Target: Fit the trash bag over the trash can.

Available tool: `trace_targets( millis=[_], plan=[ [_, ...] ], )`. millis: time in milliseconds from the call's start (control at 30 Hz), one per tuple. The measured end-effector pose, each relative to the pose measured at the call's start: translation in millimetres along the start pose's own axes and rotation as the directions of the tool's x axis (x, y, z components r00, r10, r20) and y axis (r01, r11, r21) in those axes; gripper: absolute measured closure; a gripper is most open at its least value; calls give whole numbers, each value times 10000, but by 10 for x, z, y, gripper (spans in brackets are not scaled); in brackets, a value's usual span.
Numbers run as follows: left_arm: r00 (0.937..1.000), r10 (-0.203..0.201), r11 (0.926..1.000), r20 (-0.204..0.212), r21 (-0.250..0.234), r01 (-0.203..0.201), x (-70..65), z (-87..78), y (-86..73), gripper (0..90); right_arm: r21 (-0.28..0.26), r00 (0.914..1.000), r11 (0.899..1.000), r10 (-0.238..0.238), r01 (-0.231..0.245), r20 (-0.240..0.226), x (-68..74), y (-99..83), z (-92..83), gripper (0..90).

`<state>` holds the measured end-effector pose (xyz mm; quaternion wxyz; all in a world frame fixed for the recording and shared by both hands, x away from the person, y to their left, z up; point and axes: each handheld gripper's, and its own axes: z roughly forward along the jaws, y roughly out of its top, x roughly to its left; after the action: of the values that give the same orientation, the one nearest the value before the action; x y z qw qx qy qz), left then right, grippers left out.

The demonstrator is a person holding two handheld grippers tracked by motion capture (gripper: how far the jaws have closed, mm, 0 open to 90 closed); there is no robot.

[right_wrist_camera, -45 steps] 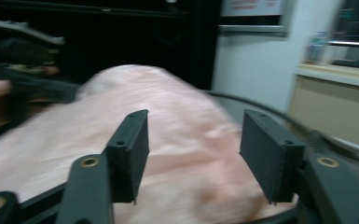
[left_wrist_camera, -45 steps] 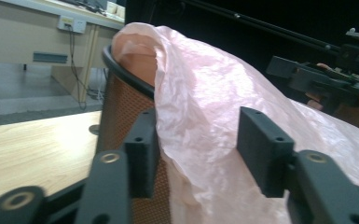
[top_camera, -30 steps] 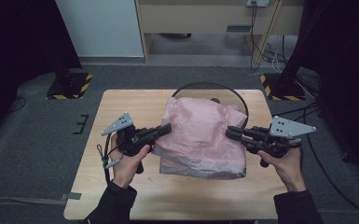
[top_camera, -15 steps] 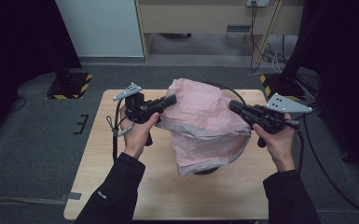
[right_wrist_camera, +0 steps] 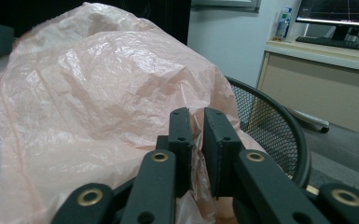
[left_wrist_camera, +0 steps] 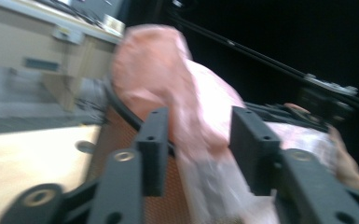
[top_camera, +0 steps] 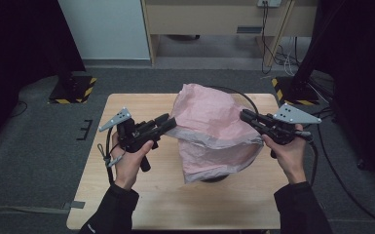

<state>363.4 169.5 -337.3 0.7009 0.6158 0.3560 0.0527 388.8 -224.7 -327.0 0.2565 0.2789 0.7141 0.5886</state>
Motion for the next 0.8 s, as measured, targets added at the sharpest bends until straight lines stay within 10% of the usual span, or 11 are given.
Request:
trace_targets(
  millis=[233,600,800],
  plan=[
    [9987,26,9999,504,115,-32,-59,45,57,875,-554,9993,9981,236,-252,-291,-20,48,-119,629],
    [9982,255,9984,-546,-488,-282,-112,418,553,890,-1520,9802,9883,-223,-80,-1969,225,337,-315,367],
    [9952,180,9981,-961,-576,-236,-62,613,672,889,-1208,9686,9926,-394,98,-2453,341,314,-250,330]
  ],
)
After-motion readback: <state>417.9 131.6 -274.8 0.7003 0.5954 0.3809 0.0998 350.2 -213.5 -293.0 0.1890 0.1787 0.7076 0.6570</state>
